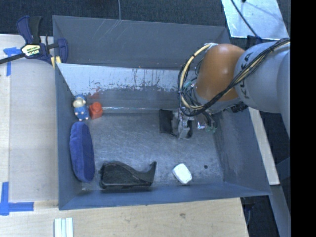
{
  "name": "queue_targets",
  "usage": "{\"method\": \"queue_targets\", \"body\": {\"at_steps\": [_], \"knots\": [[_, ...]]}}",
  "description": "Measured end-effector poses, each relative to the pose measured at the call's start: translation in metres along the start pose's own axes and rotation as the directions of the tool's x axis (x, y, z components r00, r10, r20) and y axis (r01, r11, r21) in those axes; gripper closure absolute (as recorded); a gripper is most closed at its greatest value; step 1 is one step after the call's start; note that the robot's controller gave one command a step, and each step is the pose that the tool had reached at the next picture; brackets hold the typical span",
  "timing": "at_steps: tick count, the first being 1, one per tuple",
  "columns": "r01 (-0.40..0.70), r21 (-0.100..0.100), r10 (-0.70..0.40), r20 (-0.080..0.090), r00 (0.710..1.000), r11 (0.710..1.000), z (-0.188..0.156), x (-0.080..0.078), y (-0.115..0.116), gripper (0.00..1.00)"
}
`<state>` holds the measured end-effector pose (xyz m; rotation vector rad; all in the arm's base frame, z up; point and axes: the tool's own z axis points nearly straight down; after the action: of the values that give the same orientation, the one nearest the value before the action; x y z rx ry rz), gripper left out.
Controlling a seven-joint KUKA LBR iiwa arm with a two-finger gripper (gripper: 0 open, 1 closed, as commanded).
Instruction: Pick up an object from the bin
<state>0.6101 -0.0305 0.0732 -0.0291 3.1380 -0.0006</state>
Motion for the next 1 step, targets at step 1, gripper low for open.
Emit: {"method": "queue_targets", "body": {"at_steps": [1], "knots": [[0.004,0.001,-0.004,0.009,1.000,1.000,-0.1110,0.0147,-0.0057,1.00]]}}
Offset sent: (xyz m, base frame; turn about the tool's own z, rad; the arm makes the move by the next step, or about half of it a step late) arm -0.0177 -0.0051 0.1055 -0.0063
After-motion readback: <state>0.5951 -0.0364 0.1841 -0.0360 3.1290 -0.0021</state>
